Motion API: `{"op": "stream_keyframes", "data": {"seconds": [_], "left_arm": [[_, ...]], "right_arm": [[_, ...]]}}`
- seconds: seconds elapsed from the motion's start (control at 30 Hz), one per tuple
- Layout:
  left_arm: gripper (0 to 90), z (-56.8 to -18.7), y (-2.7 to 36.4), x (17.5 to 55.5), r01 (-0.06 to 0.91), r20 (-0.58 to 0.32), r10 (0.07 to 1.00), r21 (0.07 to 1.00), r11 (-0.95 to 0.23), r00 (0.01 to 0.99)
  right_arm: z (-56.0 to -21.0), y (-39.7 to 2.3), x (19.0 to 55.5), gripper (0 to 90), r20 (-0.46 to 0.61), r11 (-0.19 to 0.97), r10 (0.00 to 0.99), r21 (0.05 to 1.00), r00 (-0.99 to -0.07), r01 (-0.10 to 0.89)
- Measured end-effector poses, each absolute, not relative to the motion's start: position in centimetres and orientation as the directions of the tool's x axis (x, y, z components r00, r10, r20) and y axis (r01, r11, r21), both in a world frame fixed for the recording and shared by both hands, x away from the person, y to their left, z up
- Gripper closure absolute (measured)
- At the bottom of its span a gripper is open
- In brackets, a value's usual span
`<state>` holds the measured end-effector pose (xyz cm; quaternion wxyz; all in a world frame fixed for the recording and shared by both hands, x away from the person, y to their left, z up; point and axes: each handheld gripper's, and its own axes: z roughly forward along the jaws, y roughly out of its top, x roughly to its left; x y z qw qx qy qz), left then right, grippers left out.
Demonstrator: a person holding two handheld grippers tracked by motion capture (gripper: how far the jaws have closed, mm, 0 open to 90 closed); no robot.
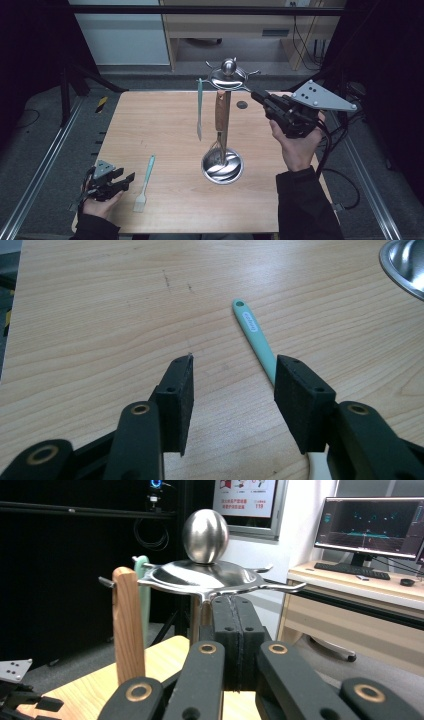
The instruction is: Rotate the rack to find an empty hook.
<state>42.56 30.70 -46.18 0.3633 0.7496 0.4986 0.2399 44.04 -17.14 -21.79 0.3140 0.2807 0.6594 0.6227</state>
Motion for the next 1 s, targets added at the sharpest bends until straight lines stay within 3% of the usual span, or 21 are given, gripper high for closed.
{"op": "stream_keyframes", "data": {"seconds": [1.0], "left_arm": [[49.9,-46.1,30.7,42.5,0.572,0.0,0.921,0.784,-0.241,0.389]], "right_arm": [[-21.7,-14.1,42.9,90.0,-0.099,0.095,0.714,0.994,-0.693,-0.045]]}}
